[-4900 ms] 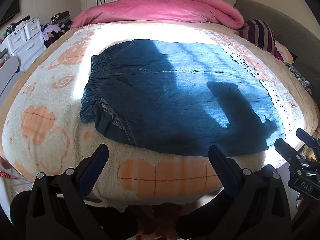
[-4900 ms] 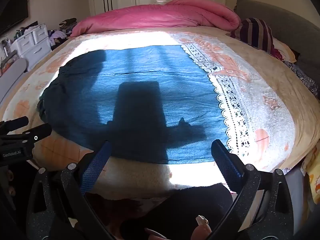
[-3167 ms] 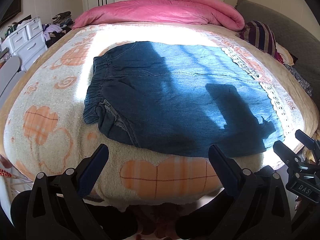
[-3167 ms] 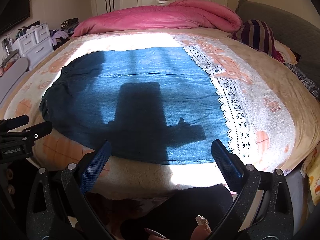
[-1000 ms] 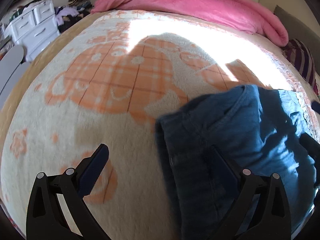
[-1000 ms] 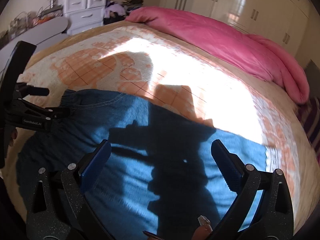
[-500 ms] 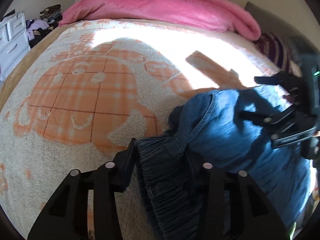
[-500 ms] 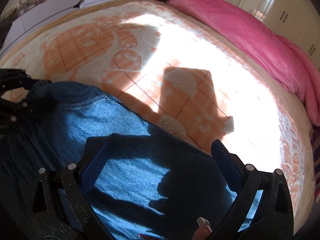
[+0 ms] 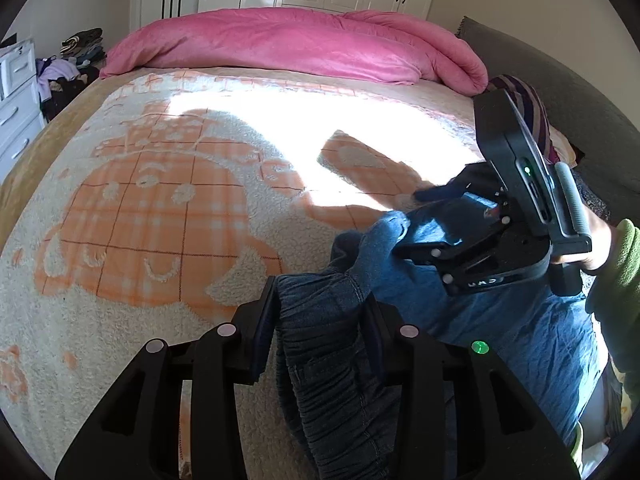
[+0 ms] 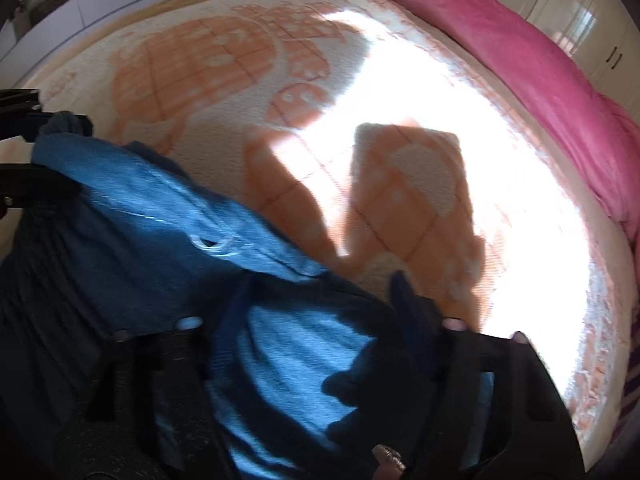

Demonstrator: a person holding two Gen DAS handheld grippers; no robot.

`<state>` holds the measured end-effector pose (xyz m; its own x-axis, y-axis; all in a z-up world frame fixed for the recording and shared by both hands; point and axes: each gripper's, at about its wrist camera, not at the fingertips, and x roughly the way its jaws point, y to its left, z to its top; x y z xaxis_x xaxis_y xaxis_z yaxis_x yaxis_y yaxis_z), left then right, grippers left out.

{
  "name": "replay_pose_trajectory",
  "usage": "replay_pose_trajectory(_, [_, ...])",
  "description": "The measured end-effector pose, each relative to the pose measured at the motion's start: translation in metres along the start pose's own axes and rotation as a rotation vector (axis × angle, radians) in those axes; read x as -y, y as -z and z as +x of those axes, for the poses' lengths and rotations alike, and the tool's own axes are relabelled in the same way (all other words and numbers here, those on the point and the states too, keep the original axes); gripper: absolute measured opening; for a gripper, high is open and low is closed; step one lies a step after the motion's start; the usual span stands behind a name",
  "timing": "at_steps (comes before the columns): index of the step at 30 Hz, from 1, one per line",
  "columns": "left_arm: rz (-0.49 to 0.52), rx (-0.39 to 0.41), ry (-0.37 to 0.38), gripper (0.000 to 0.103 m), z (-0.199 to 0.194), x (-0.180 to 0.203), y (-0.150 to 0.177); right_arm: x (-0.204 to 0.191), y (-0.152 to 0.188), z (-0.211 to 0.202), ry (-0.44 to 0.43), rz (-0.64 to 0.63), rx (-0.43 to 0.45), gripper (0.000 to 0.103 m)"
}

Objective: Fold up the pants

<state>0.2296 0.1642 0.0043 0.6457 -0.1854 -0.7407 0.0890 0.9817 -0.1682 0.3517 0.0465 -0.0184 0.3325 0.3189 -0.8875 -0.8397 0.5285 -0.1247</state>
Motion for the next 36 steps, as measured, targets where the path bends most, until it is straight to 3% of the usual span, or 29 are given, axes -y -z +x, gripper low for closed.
replay_pose_trajectory(1, [0.005, 0.005, -0.002, 0.037, -0.002, 0.001, 0.001, -0.004, 0.001, -0.003, -0.019, -0.005, 0.009, 0.026])
replay_pose_trajectory(3, [0.020, 0.010, -0.011, 0.037, -0.005, 0.003, 0.001, -0.008, 0.005, -0.010, -0.029, -0.005, 0.020, 0.008])
replay_pose_trajectory(4, [0.027, 0.017, -0.013, 0.037, -0.008, 0.003, 0.001, -0.009, 0.007, -0.016, -0.021, 0.001, 0.031, 0.005])
replay_pose_trajectory(10, [0.072, 0.023, -0.055, 0.037, -0.019, 0.008, 0.004, -0.003, 0.030, -0.069, -0.028, 0.099, 0.155, 0.003])
replay_pose_trajectory(13, [0.093, 0.099, -0.080, 0.037, -0.038, 0.016, 0.004, -0.015, 0.041, -0.098, -0.011, 0.106, 0.185, 0.003])
replay_pose_trajectory(18, [0.089, 0.145, -0.078, 0.037, -0.064, 0.028, 0.023, -0.041, 0.067, -0.146, -0.002, 0.115, 0.232, 0.003])
replay_pose_trajectory(26, [0.191, 0.086, -0.075, 0.037, -0.094, 0.059, 0.081, -0.087, 0.122, -0.165, -0.051, 0.165, 0.285, 0.003])
replay_pose_trajectory(33, [0.197, 0.026, -0.094, 0.039, -0.110, 0.065, 0.117, -0.136, 0.170, -0.181, -0.129, 0.196, 0.319, 0.003])
replay_pose_trajectory(36, [0.217, -0.020, -0.116, 0.039, -0.106, 0.067, 0.130, -0.159, 0.182, -0.176, -0.120, 0.197, 0.305, 0.003])
